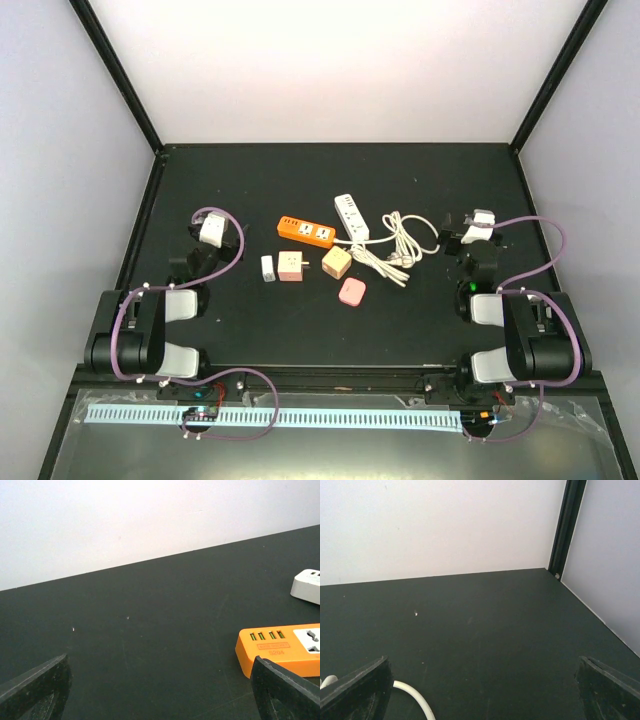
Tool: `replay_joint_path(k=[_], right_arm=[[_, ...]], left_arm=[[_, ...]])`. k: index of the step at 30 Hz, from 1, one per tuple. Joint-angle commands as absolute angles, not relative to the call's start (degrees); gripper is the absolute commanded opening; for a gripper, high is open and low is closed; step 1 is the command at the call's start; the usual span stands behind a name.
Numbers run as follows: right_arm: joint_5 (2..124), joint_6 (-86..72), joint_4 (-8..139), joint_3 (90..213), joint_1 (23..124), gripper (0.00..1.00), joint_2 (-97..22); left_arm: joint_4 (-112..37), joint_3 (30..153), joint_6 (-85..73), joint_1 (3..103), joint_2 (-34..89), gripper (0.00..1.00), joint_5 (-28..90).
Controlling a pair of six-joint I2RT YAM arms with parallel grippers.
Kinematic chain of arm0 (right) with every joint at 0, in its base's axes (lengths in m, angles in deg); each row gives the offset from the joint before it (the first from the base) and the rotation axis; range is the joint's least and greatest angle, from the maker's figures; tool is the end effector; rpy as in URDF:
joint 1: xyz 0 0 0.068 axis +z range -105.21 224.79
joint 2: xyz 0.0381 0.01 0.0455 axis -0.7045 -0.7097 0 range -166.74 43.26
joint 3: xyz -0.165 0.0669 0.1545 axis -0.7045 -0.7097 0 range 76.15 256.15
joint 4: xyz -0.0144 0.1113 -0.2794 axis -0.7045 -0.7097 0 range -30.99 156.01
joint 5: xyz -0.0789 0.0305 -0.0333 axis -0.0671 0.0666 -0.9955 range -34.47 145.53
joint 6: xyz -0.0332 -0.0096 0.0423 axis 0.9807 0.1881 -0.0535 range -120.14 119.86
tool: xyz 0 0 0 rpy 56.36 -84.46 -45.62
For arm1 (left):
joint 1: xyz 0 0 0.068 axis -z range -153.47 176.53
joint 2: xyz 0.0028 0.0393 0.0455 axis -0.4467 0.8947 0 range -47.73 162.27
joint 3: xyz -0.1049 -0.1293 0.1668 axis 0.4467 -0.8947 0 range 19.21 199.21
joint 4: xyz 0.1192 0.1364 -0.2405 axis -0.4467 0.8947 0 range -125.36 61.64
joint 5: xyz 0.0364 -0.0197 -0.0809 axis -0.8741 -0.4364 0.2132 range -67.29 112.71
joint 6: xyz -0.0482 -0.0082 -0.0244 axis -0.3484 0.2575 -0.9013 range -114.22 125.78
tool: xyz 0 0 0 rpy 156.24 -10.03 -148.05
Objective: Insert the plug
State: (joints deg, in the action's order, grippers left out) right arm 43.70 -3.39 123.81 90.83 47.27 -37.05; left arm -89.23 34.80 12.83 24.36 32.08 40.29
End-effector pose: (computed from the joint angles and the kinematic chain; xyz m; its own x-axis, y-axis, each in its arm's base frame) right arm 0.2639 0.0040 0.0841 -0.1268 0.0500 -0.9907 0.1681 0.9854 0.0283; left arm 0.2664 -0.0010 0.0834 -0.1464 0.1115 -0.9829 0.2809 0.9574 0.0668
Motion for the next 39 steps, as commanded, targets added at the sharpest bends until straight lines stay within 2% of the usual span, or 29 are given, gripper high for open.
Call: replay_joint_path(k=[1, 13, 15, 18, 23, 25, 26, 28, 33, 39], right_arm=[[43.5, -2.6, 125.8, 91.6, 47.0, 1.00, -37.0], [41.3, -3.4, 125.2, 92.2, 47.0, 1.00, -36.1], [37.5, -4.9, 111.5, 97.0, 47.1, 1.00, -30.4], [35.3, -10.4, 98.3, 102.9, 47.0, 1.00, -22.8], [46.2, -26.8, 100.6, 104.1, 47.0, 1.00, -14.7], [53.8, -28.7, 102.2, 104.4, 47.0, 1.00, -14.8], [62.0, -26.9, 102.6, 104.9, 47.1, 1.00, -15.7], [68.4, -25.0, 99.2, 107.3, 47.7, 1.00, -17.8], [65.7, -18.2, 90.3, 108.8, 53.1, 1.00, -18.3], [53.1, -12.3, 81.0, 112.3, 66.1, 0.99, -19.5]], left_arm=[[-90.7, 35.9, 12.6, 24.3, 31.4, 0.99, 39.9], [-91.1, 35.9, 12.6, 24.3, 31.2, 0.99, 40.0], [-90.1, 37.2, 11.8, 24.0, 29.6, 0.99, 40.0], [-64.9, 47.8, 14.2, 23.3, 22.7, 0.99, 43.3], [-36.1, 61.7, 29.7, 23.2, 24.3, 0.99, 57.3], [-29.3, 64.8, 36.4, 23.3, 27.4, 0.99, 62.7], [-26.4, 66.2, 39.4, 23.3, 29.0, 0.99, 64.7], [-19.9, 69.9, 45.5, 23.8, 32.2, 0.99, 67.7], [-4.1, 82.2, 59.5, 28.2, 42.2, 0.99, 66.0], [3.2, 93.1, 67.4, 33.5, 53.5, 0.99, 61.2]])
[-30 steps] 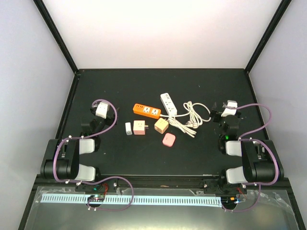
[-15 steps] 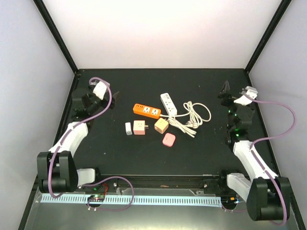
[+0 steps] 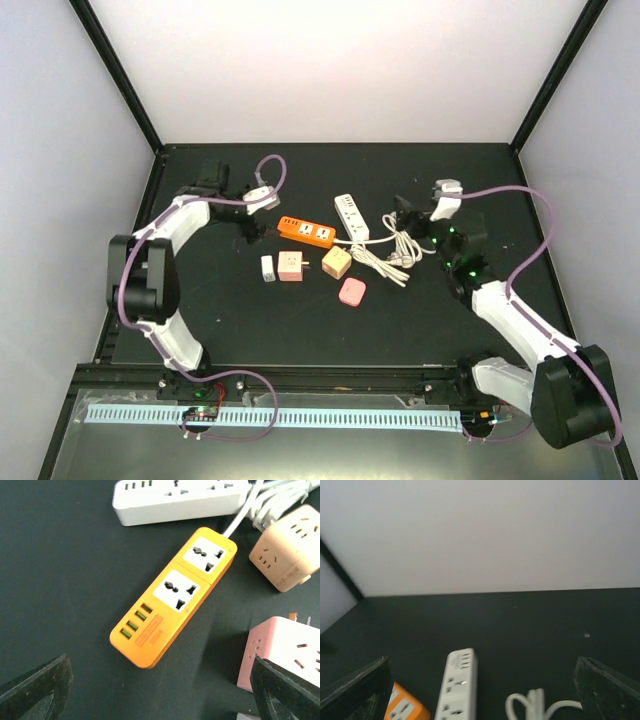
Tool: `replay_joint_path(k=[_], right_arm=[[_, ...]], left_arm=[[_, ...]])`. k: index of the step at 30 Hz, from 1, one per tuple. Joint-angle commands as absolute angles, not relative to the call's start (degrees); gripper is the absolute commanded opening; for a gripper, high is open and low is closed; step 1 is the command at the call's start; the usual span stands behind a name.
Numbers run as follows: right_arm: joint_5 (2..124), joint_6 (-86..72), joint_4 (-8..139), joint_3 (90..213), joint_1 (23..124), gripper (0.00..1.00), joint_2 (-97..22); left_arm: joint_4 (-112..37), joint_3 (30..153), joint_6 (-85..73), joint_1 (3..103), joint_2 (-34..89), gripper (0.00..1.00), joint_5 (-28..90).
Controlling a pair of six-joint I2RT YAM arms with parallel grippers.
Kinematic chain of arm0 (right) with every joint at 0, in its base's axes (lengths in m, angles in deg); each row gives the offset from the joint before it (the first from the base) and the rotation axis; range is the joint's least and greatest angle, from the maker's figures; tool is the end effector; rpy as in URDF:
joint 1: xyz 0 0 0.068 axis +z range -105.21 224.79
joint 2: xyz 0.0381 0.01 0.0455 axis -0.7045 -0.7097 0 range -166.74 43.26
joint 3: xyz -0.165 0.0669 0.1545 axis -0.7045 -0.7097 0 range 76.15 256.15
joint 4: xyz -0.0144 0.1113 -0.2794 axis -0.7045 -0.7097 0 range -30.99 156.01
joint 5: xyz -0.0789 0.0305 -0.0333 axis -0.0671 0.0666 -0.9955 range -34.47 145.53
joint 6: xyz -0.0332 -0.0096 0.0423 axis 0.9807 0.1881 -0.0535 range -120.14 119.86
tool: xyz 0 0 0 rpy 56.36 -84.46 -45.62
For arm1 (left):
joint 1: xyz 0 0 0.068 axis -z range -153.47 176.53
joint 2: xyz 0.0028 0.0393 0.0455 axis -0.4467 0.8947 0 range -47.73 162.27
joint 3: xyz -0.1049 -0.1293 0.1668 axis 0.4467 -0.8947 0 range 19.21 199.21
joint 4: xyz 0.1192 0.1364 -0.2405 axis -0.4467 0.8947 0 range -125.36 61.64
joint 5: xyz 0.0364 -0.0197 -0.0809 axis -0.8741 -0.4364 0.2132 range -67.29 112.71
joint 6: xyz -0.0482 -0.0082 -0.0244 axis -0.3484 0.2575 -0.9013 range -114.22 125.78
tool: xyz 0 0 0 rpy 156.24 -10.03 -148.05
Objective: Insert the plug
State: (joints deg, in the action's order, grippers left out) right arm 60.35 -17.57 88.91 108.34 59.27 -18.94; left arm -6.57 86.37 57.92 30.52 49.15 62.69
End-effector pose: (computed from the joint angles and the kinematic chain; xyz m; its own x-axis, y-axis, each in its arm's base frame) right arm 0.2925 0.0788 0.2077 -0.2132 0.2532 -0.9436 -0.2788 0.9099 0.3072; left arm 0.3767 -0.0499 0.1600 -0.2159 0.6215 -0.7531 0.9098 0.4080 0.0759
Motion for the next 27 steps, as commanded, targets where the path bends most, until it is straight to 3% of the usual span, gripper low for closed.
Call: replay_joint_path(k=[1, 12, 20, 27], right_arm=[[51.9, -12.4, 80.2, 112.6, 67.3, 0.98, -19.8], [49.8, -13.4, 77.2, 112.0, 73.6, 0.93, -18.5], [50.6, -15.2, 77.8, 109.5, 74.9, 0.89, -14.8], [50.6, -16.7, 77.2, 109.0, 74.9, 0.86, -12.7]], left_arm=[[3.6, 94.3, 68.2, 34.3, 55.0, 0.99, 60.2], [9.3, 108.9, 71.5, 43.0, 70.3, 0.99, 46.4], [12.5, 112.9, 74.7, 44.5, 73.8, 0.97, 45.6], [14.9, 111.9, 77.1, 48.2, 74.5, 0.86, 40.8]])
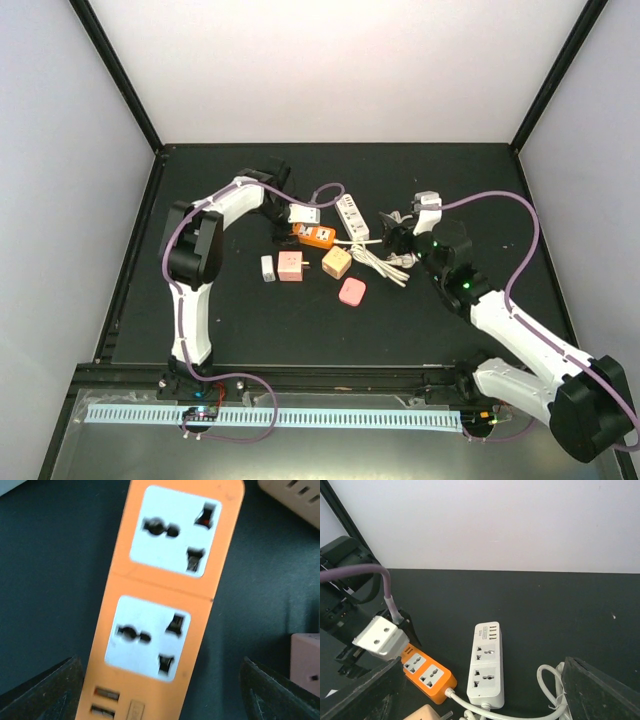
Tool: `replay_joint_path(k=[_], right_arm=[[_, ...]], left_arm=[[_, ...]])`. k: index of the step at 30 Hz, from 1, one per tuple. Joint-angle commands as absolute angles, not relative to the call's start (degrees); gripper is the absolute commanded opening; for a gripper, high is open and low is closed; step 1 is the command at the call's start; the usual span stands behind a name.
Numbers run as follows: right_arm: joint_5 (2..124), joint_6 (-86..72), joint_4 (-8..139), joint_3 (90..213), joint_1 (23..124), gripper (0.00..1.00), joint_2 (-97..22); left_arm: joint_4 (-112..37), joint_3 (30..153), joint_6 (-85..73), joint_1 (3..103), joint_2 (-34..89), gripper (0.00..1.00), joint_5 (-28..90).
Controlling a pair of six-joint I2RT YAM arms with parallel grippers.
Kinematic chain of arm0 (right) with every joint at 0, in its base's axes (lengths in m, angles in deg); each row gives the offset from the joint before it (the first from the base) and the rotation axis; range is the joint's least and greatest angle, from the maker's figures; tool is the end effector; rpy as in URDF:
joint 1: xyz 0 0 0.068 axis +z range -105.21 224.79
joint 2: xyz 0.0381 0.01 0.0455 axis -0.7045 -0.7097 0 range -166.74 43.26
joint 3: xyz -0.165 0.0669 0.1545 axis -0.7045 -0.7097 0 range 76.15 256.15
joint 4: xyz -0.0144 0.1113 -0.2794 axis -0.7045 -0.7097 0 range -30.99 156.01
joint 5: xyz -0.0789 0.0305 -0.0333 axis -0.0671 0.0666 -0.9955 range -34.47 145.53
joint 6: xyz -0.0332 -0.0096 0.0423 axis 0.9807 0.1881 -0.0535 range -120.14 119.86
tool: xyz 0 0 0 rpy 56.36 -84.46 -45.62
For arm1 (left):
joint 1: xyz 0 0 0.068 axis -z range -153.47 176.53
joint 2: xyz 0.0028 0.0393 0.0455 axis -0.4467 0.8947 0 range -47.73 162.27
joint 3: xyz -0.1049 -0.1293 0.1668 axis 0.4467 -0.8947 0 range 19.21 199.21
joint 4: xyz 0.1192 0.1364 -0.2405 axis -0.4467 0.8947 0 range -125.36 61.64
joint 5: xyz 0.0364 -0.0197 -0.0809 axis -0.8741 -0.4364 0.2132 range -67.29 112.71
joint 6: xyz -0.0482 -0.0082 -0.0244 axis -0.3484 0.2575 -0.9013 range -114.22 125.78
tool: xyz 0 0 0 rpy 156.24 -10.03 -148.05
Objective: Insert the plug
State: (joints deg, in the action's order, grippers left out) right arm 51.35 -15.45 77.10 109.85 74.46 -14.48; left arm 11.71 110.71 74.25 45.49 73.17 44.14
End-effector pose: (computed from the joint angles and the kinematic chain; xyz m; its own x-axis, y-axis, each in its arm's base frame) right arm 0.2565 0.1432 0.2172 -0.3019 0.1311 -0.9443 -0.3652 0.8991 0.2416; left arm 0.4122 -0.1557 0.1132 0.0189 0.9090 -0.4163 0.9960 0.0191 0.0871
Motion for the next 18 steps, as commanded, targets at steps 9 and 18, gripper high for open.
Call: replay_joint_path(k=[9, 18], right_arm=[[51.4, -18.5, 79.1, 106.3, 74.9, 0.81, -9.4], [51.6, -19.4, 79.3, 106.0, 74.9, 0.78, -8.3]], left_arm=[[12.4, 110.9, 75.9, 51.3, 75.3, 0.64, 34.8], [9.1, 108.8, 73.5, 53.3, 74.6, 0.41, 32.8]])
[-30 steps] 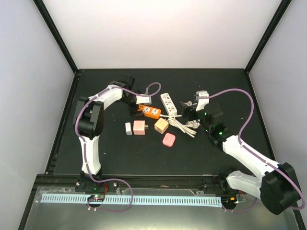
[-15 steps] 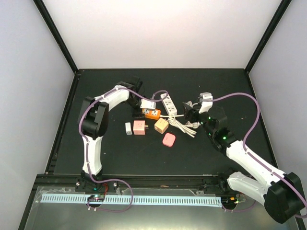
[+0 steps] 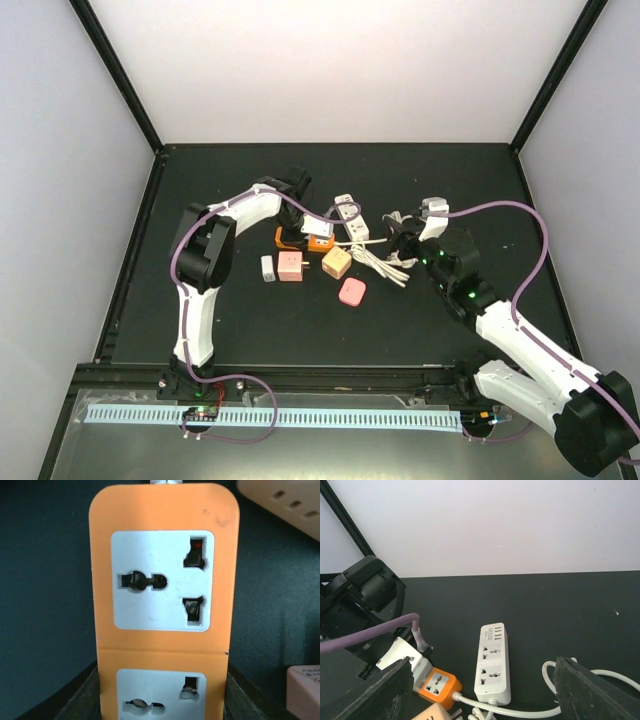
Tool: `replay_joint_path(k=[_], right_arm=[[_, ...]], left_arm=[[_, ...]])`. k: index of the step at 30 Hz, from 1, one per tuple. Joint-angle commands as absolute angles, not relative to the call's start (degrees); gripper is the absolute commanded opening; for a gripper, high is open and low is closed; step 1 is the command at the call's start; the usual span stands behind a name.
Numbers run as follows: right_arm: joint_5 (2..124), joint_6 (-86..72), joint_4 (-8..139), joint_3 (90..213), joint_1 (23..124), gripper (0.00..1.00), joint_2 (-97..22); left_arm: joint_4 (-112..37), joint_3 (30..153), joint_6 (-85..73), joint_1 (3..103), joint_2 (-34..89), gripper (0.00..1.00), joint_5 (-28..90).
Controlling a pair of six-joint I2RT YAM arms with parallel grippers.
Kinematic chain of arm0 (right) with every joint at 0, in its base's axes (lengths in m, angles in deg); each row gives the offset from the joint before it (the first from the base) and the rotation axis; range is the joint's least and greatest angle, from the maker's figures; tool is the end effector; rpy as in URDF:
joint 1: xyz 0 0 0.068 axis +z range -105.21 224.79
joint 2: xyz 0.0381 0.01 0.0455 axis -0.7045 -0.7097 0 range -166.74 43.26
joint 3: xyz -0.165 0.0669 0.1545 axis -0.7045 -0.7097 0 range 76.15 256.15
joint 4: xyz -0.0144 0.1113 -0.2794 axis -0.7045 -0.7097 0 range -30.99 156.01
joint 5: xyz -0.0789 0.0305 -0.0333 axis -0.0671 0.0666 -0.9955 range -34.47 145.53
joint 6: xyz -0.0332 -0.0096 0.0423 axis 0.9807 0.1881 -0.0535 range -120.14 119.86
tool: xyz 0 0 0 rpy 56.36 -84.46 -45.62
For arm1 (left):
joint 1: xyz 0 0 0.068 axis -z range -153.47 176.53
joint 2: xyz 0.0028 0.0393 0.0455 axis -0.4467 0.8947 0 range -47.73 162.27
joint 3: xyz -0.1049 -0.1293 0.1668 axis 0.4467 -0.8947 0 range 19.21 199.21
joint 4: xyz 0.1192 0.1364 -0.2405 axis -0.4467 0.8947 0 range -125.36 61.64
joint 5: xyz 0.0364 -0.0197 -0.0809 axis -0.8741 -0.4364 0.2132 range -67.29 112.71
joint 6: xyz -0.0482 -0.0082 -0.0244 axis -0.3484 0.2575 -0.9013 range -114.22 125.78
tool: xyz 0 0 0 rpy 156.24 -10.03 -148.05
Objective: Insert the plug
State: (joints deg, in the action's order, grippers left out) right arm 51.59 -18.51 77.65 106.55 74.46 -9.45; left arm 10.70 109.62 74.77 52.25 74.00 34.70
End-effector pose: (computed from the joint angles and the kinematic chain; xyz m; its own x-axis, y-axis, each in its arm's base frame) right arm 0.2447 0.1366 0.2189 -0.2899 0.1967 -0.9366 -0.3622 0.8833 0.2976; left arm 0.3921 -0.1973 0.1001 0.1191 0.9562 -0.2675 0.9876 -0.0863 0.1311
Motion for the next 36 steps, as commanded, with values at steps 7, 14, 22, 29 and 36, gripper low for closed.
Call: replay_joint_path(k=[7, 14, 22, 29, 36], right_arm=[[49.5, -20.3, 78.5, 105.8, 74.9, 0.73, -6.6], [46.3, -20.7, 78.5, 104.6, 74.9, 0.73, -3.2], [42.4, -21.5, 77.7, 103.6, 74.9, 0.73, 0.4], [38.5, -22.4, 76.6, 102.8, 74.9, 0.74, 4.3], [33.9, -23.3, 74.9, 102.6, 74.9, 0.80, 6.7]], left_arm=[[8.0, 109.6, 68.5, 54.0, 68.1, 0.20, 34.5], [8.3, 114.3, 57.5, 58.1, 62.2, 0.02, 35.2], [12.0, 116.1, 49.4, 63.6, 57.3, 0.02, 35.6], [15.0, 117.0, 47.1, 69.3, 52.9, 0.02, 37.0], [12.8, 121.0, 46.6, 73.1, 51.4, 0.02, 37.1]])
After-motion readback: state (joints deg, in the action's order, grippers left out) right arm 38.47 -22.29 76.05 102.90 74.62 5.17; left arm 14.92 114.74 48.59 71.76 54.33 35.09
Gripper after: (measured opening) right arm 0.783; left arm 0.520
